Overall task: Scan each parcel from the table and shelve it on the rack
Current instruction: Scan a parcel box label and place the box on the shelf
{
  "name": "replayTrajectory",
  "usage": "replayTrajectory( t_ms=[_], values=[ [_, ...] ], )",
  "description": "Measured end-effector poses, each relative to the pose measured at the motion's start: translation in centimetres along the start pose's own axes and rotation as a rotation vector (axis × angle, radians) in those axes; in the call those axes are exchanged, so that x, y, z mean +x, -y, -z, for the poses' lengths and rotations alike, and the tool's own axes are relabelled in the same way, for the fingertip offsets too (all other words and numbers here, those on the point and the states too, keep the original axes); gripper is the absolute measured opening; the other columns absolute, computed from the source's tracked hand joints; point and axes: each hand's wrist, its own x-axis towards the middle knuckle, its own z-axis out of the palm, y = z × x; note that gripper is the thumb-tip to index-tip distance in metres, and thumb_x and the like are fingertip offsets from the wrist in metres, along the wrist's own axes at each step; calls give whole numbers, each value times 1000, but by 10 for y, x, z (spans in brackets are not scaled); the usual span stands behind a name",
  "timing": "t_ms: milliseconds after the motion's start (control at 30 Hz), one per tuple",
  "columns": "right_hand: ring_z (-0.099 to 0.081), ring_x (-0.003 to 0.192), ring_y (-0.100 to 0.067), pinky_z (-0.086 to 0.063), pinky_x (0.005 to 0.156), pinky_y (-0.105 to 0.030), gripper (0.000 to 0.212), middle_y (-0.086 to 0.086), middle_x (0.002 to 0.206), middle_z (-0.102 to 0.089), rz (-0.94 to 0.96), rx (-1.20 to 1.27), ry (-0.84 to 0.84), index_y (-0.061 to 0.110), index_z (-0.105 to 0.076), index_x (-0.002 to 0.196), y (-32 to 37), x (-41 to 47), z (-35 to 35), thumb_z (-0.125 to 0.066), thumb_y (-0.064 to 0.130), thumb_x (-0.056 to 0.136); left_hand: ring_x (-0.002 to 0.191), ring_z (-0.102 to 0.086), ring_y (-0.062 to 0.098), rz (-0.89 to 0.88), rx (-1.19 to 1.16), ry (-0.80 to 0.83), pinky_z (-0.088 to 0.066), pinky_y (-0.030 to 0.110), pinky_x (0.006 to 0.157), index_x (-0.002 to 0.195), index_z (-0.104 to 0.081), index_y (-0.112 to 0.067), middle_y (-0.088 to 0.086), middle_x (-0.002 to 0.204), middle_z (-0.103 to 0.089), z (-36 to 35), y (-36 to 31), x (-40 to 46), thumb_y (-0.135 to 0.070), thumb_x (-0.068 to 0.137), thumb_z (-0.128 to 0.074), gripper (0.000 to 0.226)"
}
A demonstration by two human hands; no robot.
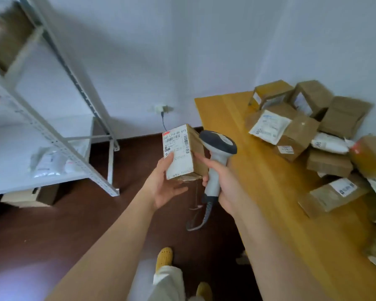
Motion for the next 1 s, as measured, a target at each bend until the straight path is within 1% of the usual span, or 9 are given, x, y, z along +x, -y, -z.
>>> replayTrajectory(
  t_ms=[133, 233, 333, 467, 567, 633, 700, 867, 1000],
  values=[
    [-47, 51, -13, -45, 53, -26, 44, 1, 119, -72, 31, -84, 227, 28, -48, 130, -26, -12, -108, -64, 11, 93, 119, -60, 32, -113, -185, -80, -39, 53, 108, 134, -56, -23, 13, 129, -64, 81, -48, -64, -58, 89, -54, 57],
    [-46, 51, -14, -43, 53, -27, 40, 2, 119, -71, 46, -185, 359, 27, -49, 124, -49, -15, -191, -65, 10, 92, 123, -57, 34, -214, -257, -131, -37, 54, 109, 135, -56, -22, 15, 131, -62, 150, -79, -107, -64, 83, -54, 67],
    [-47, 50, -13, -44, 52, -25, 41, 2, 115, -72, 60, -273, 464, 24, -49, 125, -79, -14, -288, -66, 9, 91, 124, -56, 36, -332, -336, -180, -36, 56, 110, 137, -54, -21, 16, 133, -60, 231, -110, -154, -59, 87, -54, 63],
    [-50, 50, -12, -46, 54, -25, 39, -14, 115, -70, 48, -368, 546, 21, -52, 125, -134, -21, -424, -68, 16, 90, 125, -55, 35, -441, -352, -301, -36, 55, 110, 135, -56, -20, 15, 132, -61, 347, -158, -233, -51, 88, -56, 57],
    [-51, 49, -12, -45, 56, -29, 33, -26, 107, -67, 9, -426, 570, 25, -54, 117, -167, -33, -508, -70, 21, 88, 121, -58, 34, -458, -361, -439, -47, 50, 99, 134, -57, -21, 14, 130, -62, 422, -198, -291, -51, 79, -63, 63],
    [-50, 47, -12, -44, 51, -27, 33, -21, 92, -66, -18, -435, 586, 22, -55, 116, -180, -38, -551, -71, 20, 87, 118, -60, 33, -469, -394, -525, -53, 45, 88, 133, -58, -23, 13, 127, -64, 461, -222, -317, -52, 80, -63, 60],
    [-50, 46, -11, -43, 49, -26, 36, -13, 90, -63, -24, -450, 612, 21, -55, 118, -188, -38, -586, -72, 19, 86, 117, -60, 31, -491, -424, -606, -53, 42, 82, 131, -59, -26, 10, 126, -66, 493, -243, -332, -56, 80, -63, 59],
    [-51, 46, -10, -44, 51, -25, 35, -2, 72, -60, 12, -534, 652, 22, -56, 115, -200, -17, -665, -72, 19, 84, 115, -61, 31, -532, -511, -702, -50, 44, 92, 128, -60, -28, 10, 124, -66, 554, -297, -340, -58, 75, -66, 61],
    [-52, 49, -9, -46, 52, -24, 33, -8, 93, -66, 27, -541, 682, 21, -56, 115, -213, 17, -728, -71, 20, 85, 111, -63, 32, -568, -551, -730, -48, 48, 98, 122, -63, -26, 11, 123, -65, 598, -344, -333, -51, 75, -71, 54]
  ],
)
